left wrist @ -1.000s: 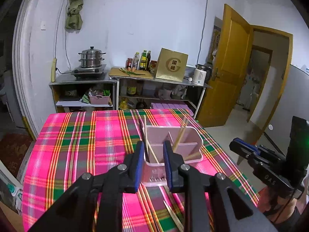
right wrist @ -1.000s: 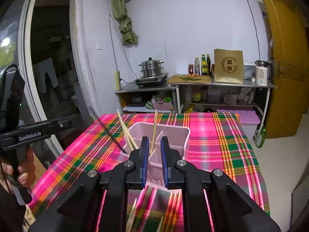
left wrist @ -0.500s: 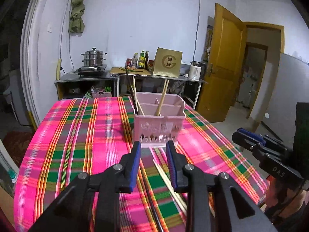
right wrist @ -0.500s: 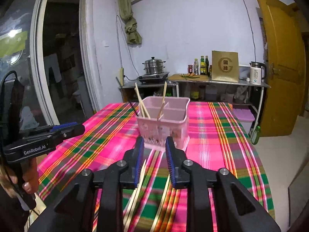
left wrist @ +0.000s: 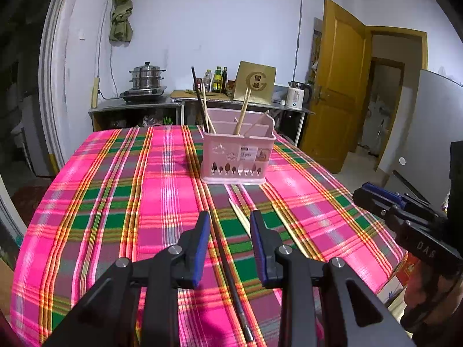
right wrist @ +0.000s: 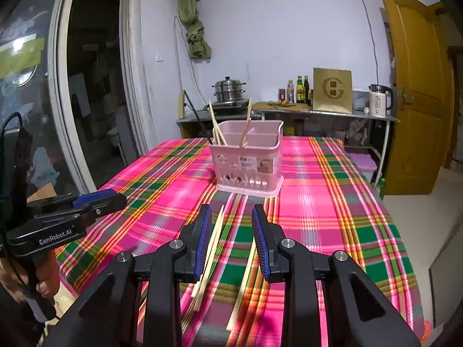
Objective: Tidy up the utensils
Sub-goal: 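Move both open tools back down to the loose chopsticks, then close the right tool on a light chopstick while the left tool grasps a dark chopstick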
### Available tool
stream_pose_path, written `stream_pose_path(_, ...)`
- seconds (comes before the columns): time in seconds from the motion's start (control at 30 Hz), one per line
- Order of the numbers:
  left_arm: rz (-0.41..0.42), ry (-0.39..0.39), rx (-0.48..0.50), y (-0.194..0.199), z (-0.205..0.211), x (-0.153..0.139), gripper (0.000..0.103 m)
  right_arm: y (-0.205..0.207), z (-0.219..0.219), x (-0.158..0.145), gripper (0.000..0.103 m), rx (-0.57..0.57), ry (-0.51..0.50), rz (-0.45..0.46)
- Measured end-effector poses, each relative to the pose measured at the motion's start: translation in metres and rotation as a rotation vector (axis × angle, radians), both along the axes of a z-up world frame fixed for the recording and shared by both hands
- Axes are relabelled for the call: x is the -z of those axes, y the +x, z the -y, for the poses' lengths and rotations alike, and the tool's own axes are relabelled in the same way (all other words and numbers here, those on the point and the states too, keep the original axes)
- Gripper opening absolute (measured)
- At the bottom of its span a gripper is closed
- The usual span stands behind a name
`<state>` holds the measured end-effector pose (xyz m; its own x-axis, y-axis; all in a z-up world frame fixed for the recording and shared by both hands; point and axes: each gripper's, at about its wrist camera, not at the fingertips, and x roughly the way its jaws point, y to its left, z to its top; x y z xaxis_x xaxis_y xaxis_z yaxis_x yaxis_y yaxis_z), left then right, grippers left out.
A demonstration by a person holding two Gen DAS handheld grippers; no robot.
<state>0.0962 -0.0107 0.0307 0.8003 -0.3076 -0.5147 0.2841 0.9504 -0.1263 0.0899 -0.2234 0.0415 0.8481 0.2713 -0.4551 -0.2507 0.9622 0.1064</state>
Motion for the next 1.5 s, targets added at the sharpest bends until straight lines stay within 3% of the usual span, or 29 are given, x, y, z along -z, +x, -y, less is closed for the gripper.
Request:
stream_pose_path(0.6, -0.092, 0.007, -0.004, 0.006, -0.001, 0.035, 0.03, 0.009, -0.006, 0.028, 0.029, -0.01, -0.01, -0.079)
stream_pose_path(0.93, -0.208, 0.035, 0.014, 0.054, 0.01, 0.062, 0.03, 0.042, -0.017, 0.052, 0.029, -0.029, -0.038, -0.171)
stream_pose_path(1.2, -0.289, 0.075, 0.018, 0.093, 0.022, 0.083, 0.028, 0.079, -0.015, 0.074, 0.021, -0.012, -0.052, -0.261)
stream_pose_path(1.5, -0.311, 0.125, 0.014, 0.113, 0.03, 0.095, 0.022, 0.107, -0.036, 0.082, 0.021, -0.049, -0.07, -0.314)
